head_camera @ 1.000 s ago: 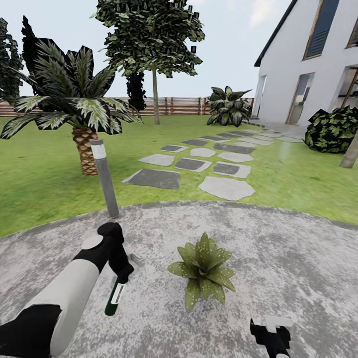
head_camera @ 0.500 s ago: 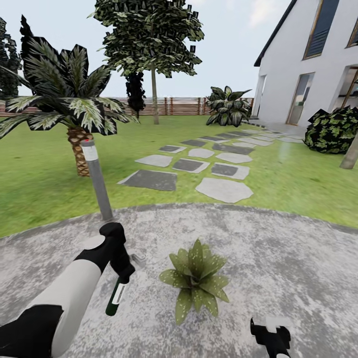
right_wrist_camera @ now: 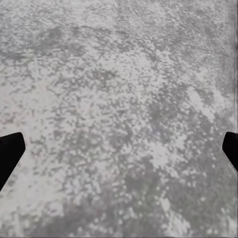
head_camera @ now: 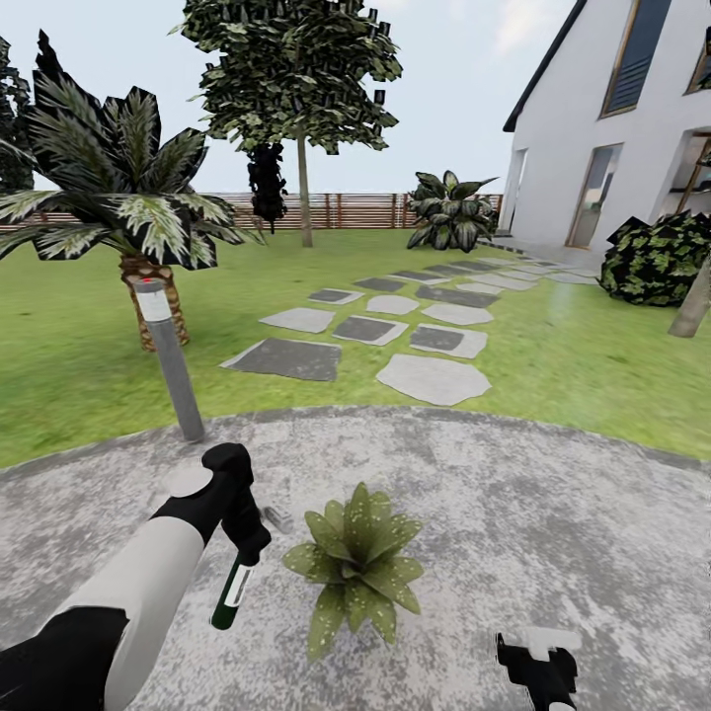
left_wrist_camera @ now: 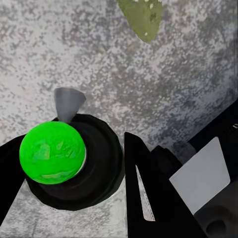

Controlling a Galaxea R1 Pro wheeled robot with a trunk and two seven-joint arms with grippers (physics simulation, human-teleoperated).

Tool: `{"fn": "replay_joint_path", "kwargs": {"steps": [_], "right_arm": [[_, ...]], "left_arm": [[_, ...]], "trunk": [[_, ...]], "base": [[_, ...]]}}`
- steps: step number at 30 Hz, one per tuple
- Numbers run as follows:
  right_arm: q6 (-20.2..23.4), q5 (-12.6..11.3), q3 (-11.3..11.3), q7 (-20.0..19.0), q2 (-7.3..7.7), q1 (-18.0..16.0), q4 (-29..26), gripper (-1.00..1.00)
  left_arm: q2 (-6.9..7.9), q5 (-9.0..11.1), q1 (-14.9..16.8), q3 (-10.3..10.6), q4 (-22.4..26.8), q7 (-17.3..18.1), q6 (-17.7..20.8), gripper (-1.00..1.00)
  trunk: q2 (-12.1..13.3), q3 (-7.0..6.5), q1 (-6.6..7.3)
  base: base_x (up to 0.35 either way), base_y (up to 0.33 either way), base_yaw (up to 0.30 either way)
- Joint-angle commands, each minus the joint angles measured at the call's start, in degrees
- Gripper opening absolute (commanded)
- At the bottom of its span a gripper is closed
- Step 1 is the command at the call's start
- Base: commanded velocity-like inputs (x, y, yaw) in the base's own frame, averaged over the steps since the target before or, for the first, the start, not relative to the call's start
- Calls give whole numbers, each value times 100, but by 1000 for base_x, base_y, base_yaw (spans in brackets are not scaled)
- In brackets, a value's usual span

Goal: Pick up the pesticide atomizer in the garden and spray insectifuge to fully cover both potted plants in the garden.

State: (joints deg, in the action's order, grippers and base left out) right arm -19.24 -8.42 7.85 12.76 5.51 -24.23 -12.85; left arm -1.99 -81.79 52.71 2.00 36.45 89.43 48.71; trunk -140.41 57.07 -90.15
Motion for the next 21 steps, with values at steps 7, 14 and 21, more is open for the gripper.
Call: {"fn": "replay_joint_path", "kwargs": {"steps": [7,14,21], "right_arm": [[-18,-63,50,24,-2,-3,2,100],[-18,-63,50,25,-6,-3,2,100],[-18,-63,50,25,-6,-3,2,100]], "left_arm": [[-3,-56,2,3,-14,57,60,-100],[-3,-57,-7,8,-33,57,60,-100],[-5,-55,-2,290,-25,57,83,-100]], "trunk": [[-2,6,1],[-2,6,1],[-2,6,1]], "base": [[0,-272,23],[-20,-272,244],[-117,-255,203]]}}
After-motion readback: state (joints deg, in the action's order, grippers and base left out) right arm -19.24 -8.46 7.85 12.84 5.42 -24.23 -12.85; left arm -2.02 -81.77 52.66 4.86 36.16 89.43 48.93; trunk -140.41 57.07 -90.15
